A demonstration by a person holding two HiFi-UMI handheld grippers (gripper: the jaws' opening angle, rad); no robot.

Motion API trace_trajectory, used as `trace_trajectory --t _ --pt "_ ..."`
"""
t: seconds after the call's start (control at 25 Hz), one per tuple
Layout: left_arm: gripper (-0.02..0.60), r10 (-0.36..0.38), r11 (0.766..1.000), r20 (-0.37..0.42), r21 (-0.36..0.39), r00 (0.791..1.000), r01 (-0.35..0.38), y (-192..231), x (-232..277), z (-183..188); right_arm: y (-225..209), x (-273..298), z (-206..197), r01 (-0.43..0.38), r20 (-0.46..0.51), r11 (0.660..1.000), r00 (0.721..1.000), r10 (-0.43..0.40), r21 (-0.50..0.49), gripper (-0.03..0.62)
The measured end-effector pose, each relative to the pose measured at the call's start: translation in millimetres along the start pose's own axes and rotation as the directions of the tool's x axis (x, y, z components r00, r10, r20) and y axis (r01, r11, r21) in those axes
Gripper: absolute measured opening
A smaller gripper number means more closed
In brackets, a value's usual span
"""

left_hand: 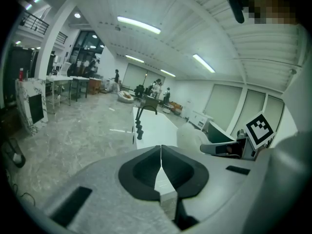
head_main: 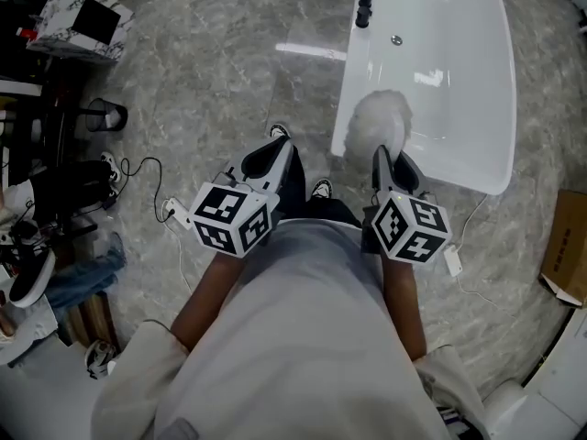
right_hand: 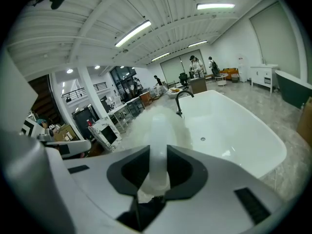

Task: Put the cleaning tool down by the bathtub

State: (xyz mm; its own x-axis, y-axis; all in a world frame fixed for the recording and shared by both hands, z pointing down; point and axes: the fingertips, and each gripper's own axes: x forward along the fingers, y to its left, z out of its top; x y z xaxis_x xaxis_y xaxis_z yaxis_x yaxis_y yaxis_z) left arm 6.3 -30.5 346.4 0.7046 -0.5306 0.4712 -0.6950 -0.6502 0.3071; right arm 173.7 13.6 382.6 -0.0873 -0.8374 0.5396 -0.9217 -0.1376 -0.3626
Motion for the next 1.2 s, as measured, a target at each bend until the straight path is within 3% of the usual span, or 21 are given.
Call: trace_trajectory --t 1.2 --pt "0.011 -0.004 0.997 -0.066 -0.079 0.998 -0.001 57 16 1 7 59 -1 0.022 -0.123 1.0 0.992 -0.024 -0.014 0.067"
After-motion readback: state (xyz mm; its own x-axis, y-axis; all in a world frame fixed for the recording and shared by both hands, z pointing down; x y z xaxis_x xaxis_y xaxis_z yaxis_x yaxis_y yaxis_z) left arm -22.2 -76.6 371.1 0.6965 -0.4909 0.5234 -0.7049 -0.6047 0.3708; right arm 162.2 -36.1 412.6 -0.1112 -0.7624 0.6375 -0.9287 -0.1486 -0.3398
